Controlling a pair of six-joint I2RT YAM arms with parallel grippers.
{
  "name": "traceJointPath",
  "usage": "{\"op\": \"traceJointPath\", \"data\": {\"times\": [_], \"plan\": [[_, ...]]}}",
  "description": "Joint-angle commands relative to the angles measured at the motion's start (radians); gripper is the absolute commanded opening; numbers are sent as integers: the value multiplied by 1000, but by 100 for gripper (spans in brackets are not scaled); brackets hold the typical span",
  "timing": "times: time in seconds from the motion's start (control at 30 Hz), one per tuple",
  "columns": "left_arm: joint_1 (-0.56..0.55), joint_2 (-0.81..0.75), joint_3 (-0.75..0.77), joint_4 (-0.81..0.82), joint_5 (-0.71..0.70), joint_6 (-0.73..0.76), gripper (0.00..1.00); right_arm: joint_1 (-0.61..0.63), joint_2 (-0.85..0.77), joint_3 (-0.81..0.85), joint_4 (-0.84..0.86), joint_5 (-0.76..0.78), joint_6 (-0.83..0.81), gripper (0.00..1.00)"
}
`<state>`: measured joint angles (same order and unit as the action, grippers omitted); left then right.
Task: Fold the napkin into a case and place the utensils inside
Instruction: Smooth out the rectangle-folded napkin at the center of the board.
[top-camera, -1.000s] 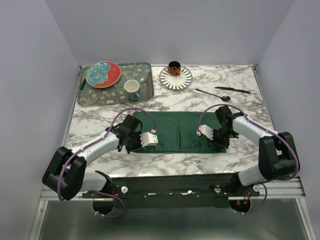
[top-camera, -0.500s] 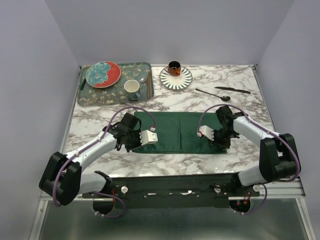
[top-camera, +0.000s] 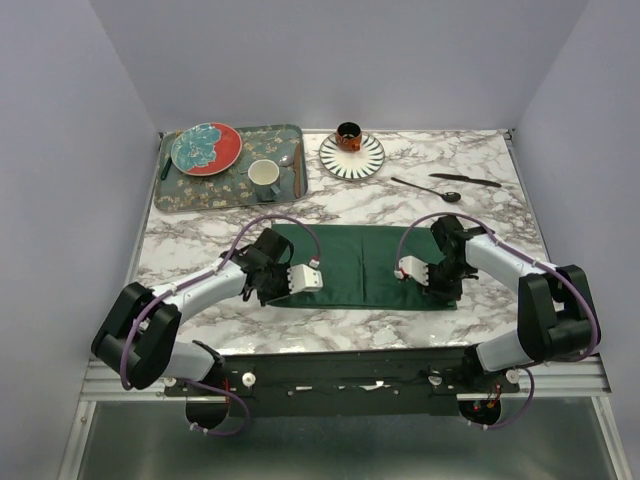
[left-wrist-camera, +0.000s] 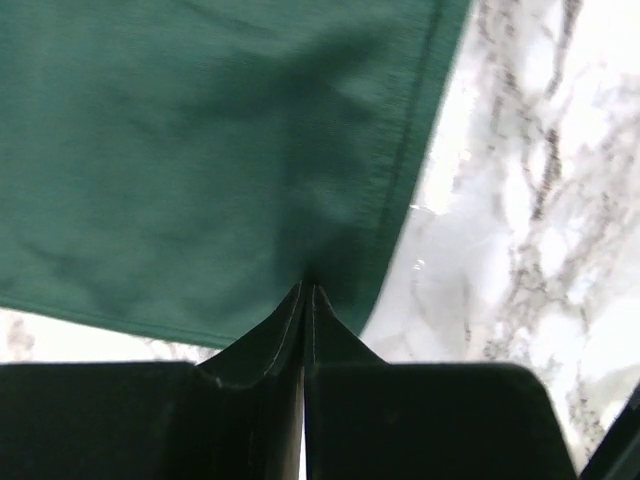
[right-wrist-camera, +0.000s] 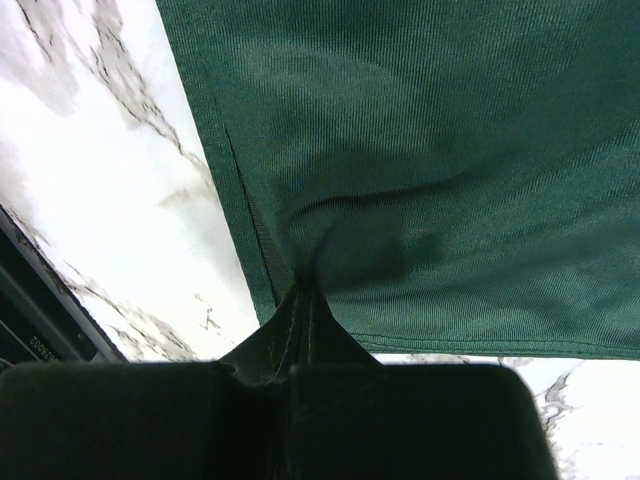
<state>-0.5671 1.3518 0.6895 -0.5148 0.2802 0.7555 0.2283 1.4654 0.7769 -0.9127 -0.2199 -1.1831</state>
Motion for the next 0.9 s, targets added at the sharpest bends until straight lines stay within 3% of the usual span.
{"op": "traceJointPath", "data": {"times": [0.0,0.47,0.57,0.63,0.67,0.73,0.77,0.83,0.87], "plan": [[-49,-31,-47,-48,-6,24,11,5,-3,-17,-31,16,-39,2],[-125,-98,-68,-136,2,24,6,6,-66,-47,-80,44,-92,4],[-125,-117,-62,-162,10,31,6,5,-77,-42,-100,39,-107,6],[-125,-126,-47,-174,19,27,7,5,-86,-34,-113,30,-112,13],[-125,-138,-38,-179,22,24,11,5,-89,-28,-121,24,-113,17],[-125,-158,2,-198,31,2,18,5,-108,8,-152,8,-108,35],[-125,-186,21,-206,34,-8,30,5,-117,27,-166,2,-104,40],[-125,-216,89,-225,39,-37,40,5,-155,102,-212,-27,-86,50],[-123,-247,116,-225,33,-83,50,5,-169,137,-227,-42,-76,52]]}}
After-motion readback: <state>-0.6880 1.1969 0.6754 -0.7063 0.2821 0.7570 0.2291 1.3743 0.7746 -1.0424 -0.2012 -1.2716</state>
